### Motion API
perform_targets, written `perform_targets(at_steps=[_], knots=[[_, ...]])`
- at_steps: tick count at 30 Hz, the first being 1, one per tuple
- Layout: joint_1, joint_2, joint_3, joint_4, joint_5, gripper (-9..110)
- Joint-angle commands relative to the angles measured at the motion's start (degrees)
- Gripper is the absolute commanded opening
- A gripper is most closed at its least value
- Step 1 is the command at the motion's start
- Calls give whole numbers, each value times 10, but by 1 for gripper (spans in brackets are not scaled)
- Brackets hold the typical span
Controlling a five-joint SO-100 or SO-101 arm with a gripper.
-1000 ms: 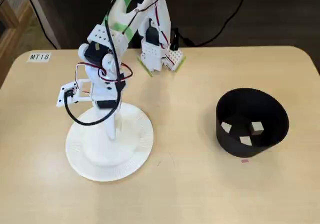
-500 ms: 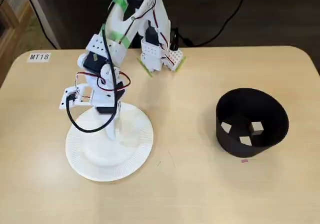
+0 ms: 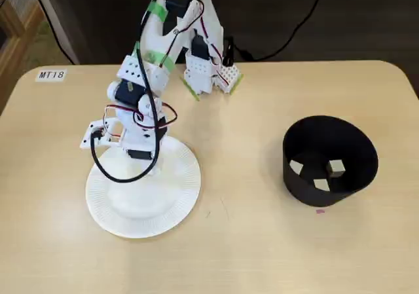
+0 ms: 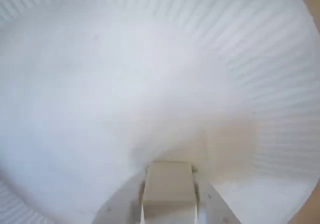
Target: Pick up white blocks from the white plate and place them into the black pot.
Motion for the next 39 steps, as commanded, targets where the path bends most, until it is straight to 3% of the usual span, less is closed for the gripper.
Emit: perform_targets(at_steps=[1, 6, 13, 20, 27, 39], knots=[[-10, 89, -16, -47, 39, -2], [-17, 229, -23, -184, 142, -2], [-75, 331, -84, -259, 203, -2], [-314, 400, -62, -326, 205, -2], [-545, 436, 102, -410, 173, -2], [-642, 513, 441, -519, 178, -2]])
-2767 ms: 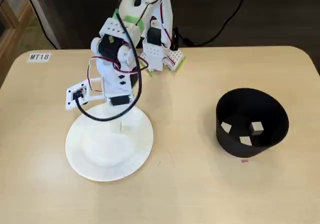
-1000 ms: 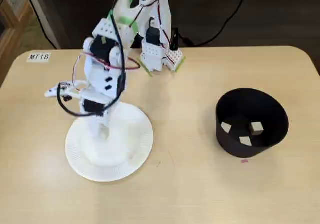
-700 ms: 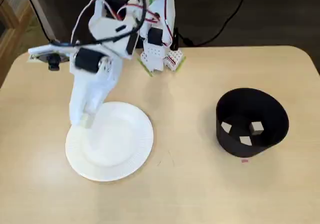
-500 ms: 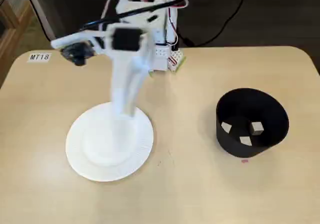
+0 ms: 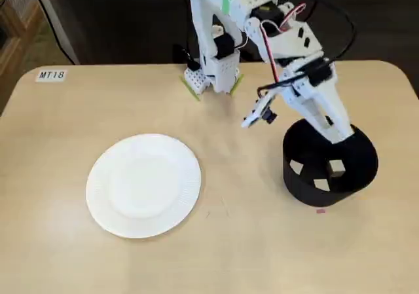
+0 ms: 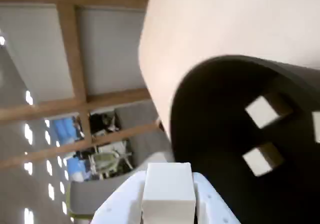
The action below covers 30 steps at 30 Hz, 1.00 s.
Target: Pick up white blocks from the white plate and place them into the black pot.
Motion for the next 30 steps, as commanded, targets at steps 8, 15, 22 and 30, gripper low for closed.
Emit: perform_targets(at_steps=[8, 15, 22, 30], knots=[[-21, 43, 65, -18, -14, 15], [-12, 47, 51, -4, -31, 27], [50, 129, 18, 78, -8, -2], [345, 387, -72, 359, 27, -2]])
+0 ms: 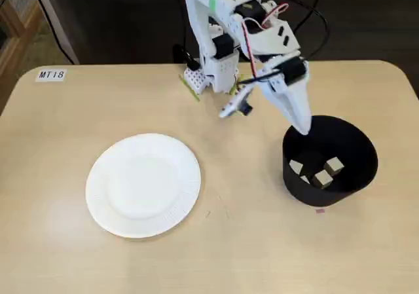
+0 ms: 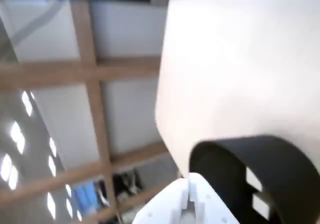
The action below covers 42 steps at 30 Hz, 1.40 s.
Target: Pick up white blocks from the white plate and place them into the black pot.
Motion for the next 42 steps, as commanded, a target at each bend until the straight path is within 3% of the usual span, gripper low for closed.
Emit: perform_targets(at_steps=[1, 6, 8, 23, 42], knots=[[130, 146, -33, 104, 23, -2], [120, 259, 52, 197, -4, -2], [115, 325, 136, 190, -4, -2], [103, 324, 412, 68, -34, -2], [101, 324, 419, 46, -24, -2]])
